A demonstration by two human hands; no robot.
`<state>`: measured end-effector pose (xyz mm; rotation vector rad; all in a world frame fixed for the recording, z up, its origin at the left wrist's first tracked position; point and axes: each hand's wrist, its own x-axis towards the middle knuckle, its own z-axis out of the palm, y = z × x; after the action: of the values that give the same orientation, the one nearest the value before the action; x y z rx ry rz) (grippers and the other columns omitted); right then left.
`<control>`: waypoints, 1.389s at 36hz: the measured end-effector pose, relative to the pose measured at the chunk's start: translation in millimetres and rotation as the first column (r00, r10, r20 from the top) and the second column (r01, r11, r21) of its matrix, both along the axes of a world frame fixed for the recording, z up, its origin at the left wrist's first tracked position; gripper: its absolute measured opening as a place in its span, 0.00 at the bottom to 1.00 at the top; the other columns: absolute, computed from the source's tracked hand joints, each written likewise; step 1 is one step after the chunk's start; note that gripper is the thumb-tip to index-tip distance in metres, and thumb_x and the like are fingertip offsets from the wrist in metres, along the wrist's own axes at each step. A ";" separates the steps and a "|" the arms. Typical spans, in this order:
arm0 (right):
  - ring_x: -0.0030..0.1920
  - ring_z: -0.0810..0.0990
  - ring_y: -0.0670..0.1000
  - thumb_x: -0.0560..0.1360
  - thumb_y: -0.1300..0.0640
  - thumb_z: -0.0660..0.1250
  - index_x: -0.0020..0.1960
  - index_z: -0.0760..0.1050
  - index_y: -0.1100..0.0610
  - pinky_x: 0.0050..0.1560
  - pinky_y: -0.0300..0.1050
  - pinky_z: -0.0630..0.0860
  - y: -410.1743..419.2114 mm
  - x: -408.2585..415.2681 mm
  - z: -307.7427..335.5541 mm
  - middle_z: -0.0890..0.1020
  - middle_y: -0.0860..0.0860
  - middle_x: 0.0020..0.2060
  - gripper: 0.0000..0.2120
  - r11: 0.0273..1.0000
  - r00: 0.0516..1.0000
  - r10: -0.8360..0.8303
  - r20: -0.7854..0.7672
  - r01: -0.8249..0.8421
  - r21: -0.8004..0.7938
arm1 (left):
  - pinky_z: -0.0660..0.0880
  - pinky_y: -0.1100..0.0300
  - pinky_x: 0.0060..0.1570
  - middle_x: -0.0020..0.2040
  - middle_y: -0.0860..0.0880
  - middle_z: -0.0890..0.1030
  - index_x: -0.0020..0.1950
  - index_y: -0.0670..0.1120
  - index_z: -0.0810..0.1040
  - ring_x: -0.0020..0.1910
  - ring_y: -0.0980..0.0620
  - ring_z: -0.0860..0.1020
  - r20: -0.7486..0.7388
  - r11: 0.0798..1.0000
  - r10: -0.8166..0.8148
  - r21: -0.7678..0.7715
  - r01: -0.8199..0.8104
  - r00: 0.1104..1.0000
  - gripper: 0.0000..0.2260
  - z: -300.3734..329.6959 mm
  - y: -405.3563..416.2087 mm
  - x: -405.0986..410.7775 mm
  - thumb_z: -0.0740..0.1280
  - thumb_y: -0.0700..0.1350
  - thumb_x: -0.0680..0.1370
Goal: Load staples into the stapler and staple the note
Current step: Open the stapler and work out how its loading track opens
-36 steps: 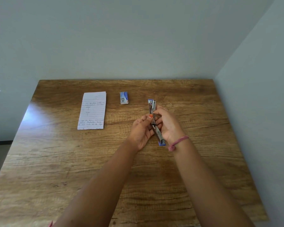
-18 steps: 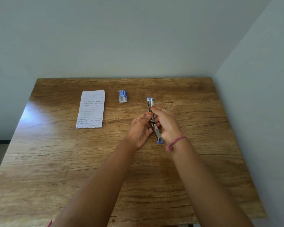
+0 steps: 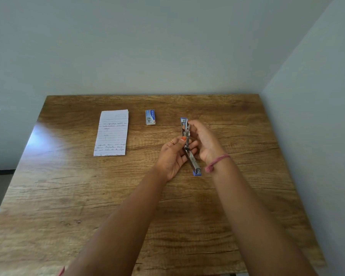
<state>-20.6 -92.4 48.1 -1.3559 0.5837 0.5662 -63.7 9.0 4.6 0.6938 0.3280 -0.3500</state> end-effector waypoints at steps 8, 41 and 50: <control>0.23 0.60 0.44 0.73 0.48 0.63 0.40 0.79 0.54 0.25 0.38 0.56 1.9 4.3 -2.0 0.75 0.51 0.35 0.11 1.000 1.000 -0.002 -0.012 0.002 -0.023 | 0.81 0.56 0.48 0.48 0.42 0.82 0.55 0.38 0.77 0.46 0.50 0.83 -0.005 1.000 0.001 0.012 -0.001 1.000 0.07 -1.8 -0.4 1.1 0.61 0.38 0.81; 0.26 0.62 0.43 0.75 0.60 0.62 0.51 0.79 0.60 0.29 0.37 0.61 0.1 -9.7 -20.1 0.72 0.50 0.35 0.09 0.992 0.997 -0.079 0.020 0.077 0.100 | 0.81 0.59 0.45 0.43 0.45 0.84 0.54 0.40 0.78 0.42 0.52 0.83 0.028 1.000 -0.013 0.007 0.013 1.000 0.08 -1.4 0.5 -0.4 0.60 0.37 0.81; 0.24 0.63 0.41 0.77 0.61 0.61 0.45 0.78 0.56 0.24 0.33 0.62 -3.9 -18.5 -17.0 0.70 0.49 0.33 0.08 0.966 0.992 -0.130 0.003 0.126 0.228 | 0.81 0.58 0.46 0.43 0.44 0.84 0.53 0.40 0.79 0.44 0.51 0.84 0.022 1.000 -0.024 0.014 0.024 0.999 0.07 -4.6 0.6 0.0 0.61 0.37 0.80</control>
<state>-39.1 -96.3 31.1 -1.0979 0.5692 0.4993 -63.7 9.6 0.0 0.7150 0.3013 -0.3629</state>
